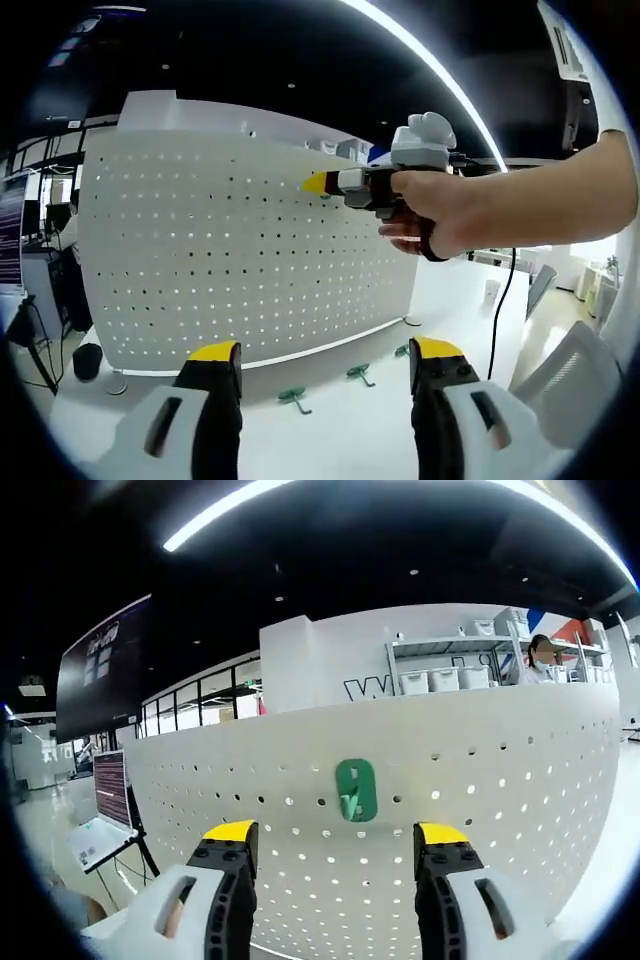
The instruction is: Insert the hook assembly into the mounting plate slot until the hook locks in place.
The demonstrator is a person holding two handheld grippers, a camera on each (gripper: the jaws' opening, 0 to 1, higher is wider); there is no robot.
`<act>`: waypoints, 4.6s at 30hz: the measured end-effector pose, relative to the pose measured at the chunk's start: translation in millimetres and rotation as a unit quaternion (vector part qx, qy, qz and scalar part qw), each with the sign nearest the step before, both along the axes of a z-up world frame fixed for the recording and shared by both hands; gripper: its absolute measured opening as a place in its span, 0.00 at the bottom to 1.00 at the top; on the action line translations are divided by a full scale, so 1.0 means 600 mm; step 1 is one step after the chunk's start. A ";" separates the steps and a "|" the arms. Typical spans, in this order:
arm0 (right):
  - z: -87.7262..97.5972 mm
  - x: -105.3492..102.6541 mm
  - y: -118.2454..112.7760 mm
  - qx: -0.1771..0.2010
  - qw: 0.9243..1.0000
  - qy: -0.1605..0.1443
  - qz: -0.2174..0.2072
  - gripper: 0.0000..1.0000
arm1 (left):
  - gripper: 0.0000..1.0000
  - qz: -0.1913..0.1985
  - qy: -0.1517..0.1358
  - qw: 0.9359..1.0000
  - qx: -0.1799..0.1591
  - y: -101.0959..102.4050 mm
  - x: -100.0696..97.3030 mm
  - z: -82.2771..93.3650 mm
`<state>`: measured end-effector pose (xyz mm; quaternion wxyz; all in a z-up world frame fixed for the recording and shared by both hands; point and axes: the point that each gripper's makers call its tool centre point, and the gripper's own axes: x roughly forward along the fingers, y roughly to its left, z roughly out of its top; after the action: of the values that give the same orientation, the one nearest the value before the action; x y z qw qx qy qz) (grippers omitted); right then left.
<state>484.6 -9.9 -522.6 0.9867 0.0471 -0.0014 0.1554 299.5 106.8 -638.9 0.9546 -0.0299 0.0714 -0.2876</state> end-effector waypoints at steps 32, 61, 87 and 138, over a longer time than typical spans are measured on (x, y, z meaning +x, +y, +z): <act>-0.070 -0.092 -0.012 -0.057 0.988 0.010 0.144 0.66 | 0.71 0.000 -0.002 1.000 0.004 0.003 0.008 0.002; -0.187 -0.212 -0.110 -0.104 0.979 0.068 0.161 0.66 | 0.73 -0.014 0.007 1.000 0.013 0.006 -0.002 -0.010; -0.244 -0.294 -0.165 -0.135 0.970 0.104 0.174 0.66 | 0.74 -0.017 0.020 1.000 0.016 0.021 -0.016 -0.026; -0.297 -0.332 -0.175 -0.142 0.962 0.153 0.175 0.64 | 0.71 -0.164 0.100 0.963 0.189 0.021 0.077 -0.131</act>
<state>285.7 -115.0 -700.8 0.9293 -0.0707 0.1798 0.3148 345.8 119.3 -717.6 0.8708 0.1345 0.2235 -0.4166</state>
